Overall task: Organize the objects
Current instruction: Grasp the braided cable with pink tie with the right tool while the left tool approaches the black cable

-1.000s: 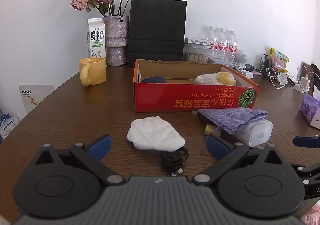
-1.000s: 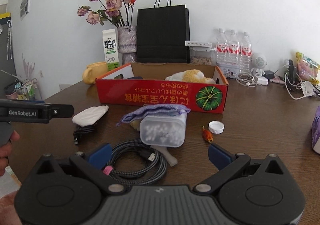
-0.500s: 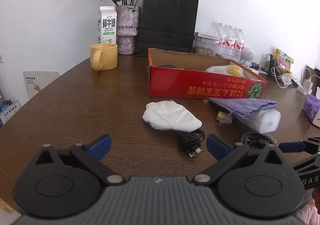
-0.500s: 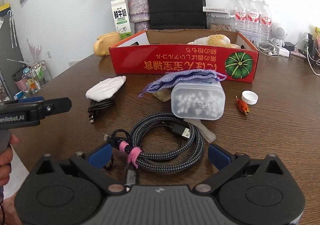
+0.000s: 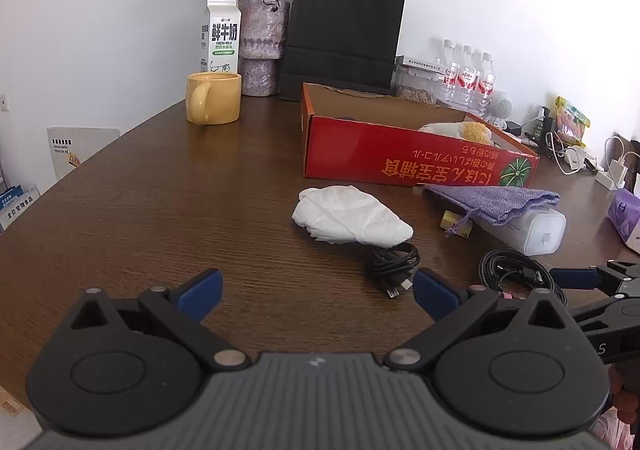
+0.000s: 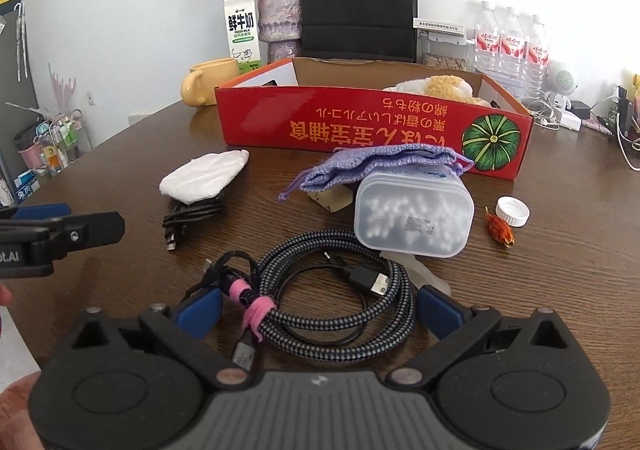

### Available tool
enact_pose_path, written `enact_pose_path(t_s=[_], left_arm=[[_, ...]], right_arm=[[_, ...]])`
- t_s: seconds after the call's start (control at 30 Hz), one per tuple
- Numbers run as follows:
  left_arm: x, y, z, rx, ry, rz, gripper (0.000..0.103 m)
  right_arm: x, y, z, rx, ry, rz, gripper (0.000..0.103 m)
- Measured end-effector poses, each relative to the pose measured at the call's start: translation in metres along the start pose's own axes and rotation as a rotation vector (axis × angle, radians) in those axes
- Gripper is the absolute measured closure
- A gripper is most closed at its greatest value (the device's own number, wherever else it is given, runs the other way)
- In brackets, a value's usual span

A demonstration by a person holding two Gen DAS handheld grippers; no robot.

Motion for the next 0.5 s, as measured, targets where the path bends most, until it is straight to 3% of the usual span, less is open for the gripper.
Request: enact_pose_path(t_s=[0.1, 0.17, 0.5], left_arm=[[0.000, 0.000, 0.000, 0.001, -0.002, -0.003, 0.000], [-0.001, 0.000, 0.001, 0.004, -0.003, -0.003, 0.000], [-0.001, 0.001, 0.001, 0.010, -0.007, -0.003, 0.000]], right_arm=[[-0.001, -0.001, 0.000, -0.003, 0.011, -0.004, 0.002], [-0.002, 0.000, -0.003, -0.004, 0.028, -0.002, 0.012], [-0.014, -0.003, -0.022, 0.044, 0.070, -0.011, 0.013]])
Point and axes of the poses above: each gripper's, at about its wrist camera, not at the fingertips, and z roughly the way its jaws point, y to its right, x to its top, the point moved 3 cm from there along z, roughly the way its jaws point, and after that the axes turned 2 degrees about x, right-handed, at the moved point
